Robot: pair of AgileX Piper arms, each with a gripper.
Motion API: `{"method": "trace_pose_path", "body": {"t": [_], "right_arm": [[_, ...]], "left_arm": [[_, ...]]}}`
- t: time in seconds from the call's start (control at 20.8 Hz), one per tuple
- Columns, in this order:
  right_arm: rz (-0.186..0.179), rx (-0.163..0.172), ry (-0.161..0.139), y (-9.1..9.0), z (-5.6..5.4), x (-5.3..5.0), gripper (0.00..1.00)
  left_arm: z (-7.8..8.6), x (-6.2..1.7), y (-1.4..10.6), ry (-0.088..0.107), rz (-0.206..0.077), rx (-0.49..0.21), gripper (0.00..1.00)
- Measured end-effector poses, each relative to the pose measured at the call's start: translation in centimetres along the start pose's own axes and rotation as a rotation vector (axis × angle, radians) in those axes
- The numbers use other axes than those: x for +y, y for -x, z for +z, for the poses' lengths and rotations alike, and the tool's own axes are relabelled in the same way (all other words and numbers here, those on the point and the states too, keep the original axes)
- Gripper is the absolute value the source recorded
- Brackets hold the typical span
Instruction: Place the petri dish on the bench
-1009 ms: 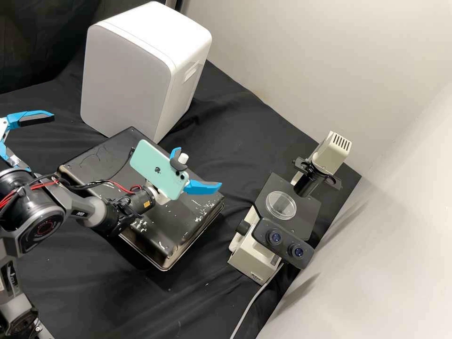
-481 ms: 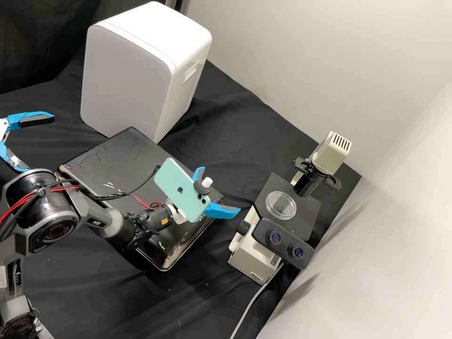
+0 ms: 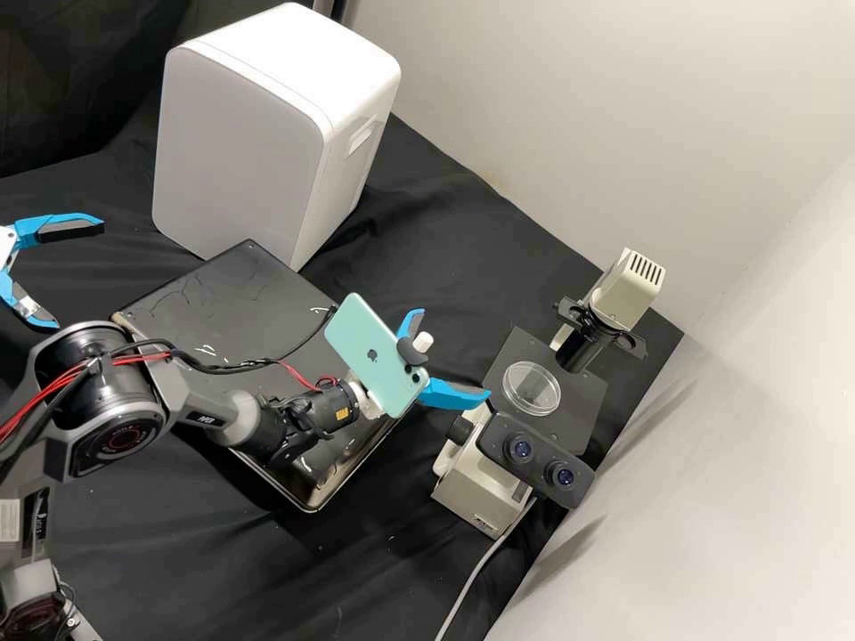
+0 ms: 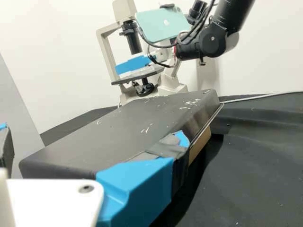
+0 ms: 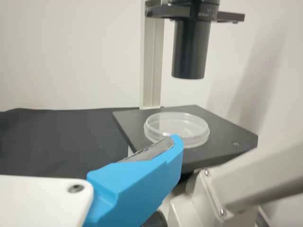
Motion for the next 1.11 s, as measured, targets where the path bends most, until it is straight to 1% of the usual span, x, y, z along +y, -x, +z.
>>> {"method": "trace_pose_path", "body": {"t": [0.14,0.24,0.38,0.43,0.48,0.58,0.62,0.72,0.91,1.11], "right_arm": [[-0.009,-0.012,0.001,-1.1,0.2,-0.1,1.00],[-0.022,-0.029,0.008,-1.8,0.6,-0.3,1.00],[-0.038,-0.060,0.010,-2.9,1.1,-0.6,1.00],[-0.044,-0.071,0.015,-3.2,1.4,-0.8,1.00],[-0.044,-0.072,0.023,-3.4,1.5,-0.8,1.00],[-0.037,-0.071,0.022,-3.7,1.5,-0.8,1.00],[-0.037,-0.074,0.022,-3.7,1.6,-0.7,1.00],[-0.024,-0.075,0.023,-3.9,1.7,-0.3,1.00],[-0.001,-0.087,0.024,-4.1,2.2,0.6,1.00],[0.002,-0.120,0.024,-4.2,2.8,1.4,1.00]], "left_arm": [[0.0,0.00,0.0,0.000,0.000,0.000,1.00],[0.0,0.00,0.0,0.001,0.001,0.000,1.00],[0.0,-0.24,-0.1,0.009,-0.012,-0.003,1.00],[0.0,-0.28,-0.1,0.008,-0.014,-0.007,1.00],[0.1,-0.29,-0.1,0.005,-0.016,-0.015,1.00],[0.3,-0.34,-0.1,-0.004,-0.021,-0.036,1.00],[0.3,-0.34,-0.1,-0.005,-0.021,-0.038,1.00],[0.3,-0.46,-0.1,-0.003,-0.028,-0.043,1.00],[0.4,-0.51,-0.1,-0.003,-0.031,-0.047,1.00],[0.4,-0.66,-0.2,0.001,-0.039,-0.051,1.00]]}}
